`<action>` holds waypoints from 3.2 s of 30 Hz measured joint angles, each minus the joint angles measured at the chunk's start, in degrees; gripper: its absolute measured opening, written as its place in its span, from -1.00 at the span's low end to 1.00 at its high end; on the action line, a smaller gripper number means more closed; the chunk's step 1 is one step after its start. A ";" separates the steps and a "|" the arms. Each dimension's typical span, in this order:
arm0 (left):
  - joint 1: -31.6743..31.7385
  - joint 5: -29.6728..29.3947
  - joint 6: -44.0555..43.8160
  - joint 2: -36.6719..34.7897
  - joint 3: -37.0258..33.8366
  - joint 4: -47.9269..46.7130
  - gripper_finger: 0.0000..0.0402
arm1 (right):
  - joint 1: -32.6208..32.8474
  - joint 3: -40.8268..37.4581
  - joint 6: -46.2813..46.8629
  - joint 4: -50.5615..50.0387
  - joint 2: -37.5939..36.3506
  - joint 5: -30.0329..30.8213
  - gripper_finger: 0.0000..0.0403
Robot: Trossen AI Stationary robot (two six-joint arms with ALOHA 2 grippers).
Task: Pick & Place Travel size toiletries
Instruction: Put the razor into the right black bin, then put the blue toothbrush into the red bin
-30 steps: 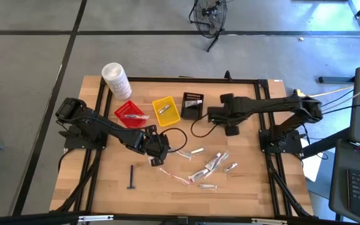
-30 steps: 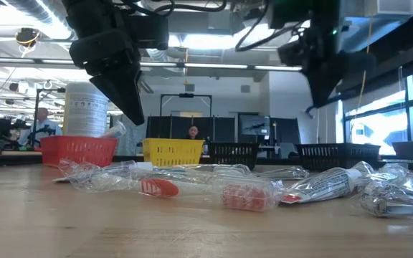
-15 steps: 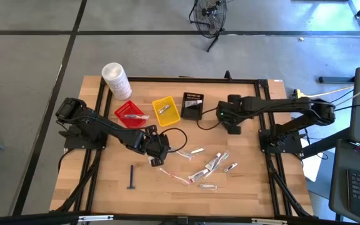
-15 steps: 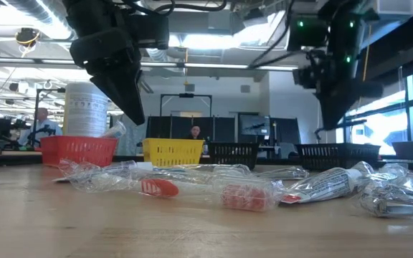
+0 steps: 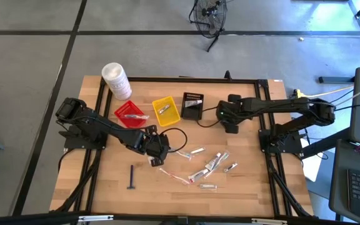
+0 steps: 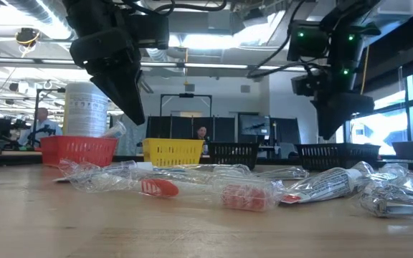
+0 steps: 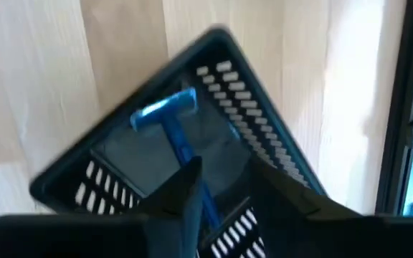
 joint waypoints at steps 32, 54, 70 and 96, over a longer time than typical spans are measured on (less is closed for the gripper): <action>0.00 -0.12 -4.60 0.00 0.01 0.40 -0.38 | 11.85 0.00 4.47 34.79 0.02 -26.18 -0.39; -0.49 3.92 -22.90 0.02 0.00 0.39 -0.38 | 16.92 0.02 -4.95 36.95 0.02 -21.66 -0.21; -4.55 -4.59 -2.85 2.69 -0.01 16.99 -0.37 | 16.90 0.07 -7.61 40.73 0.03 -19.10 -0.11; 5.62 10.26 13.83 16.59 0.18 24.43 -0.56 | 16.90 0.05 -2.78 40.57 0.03 -19.56 -0.35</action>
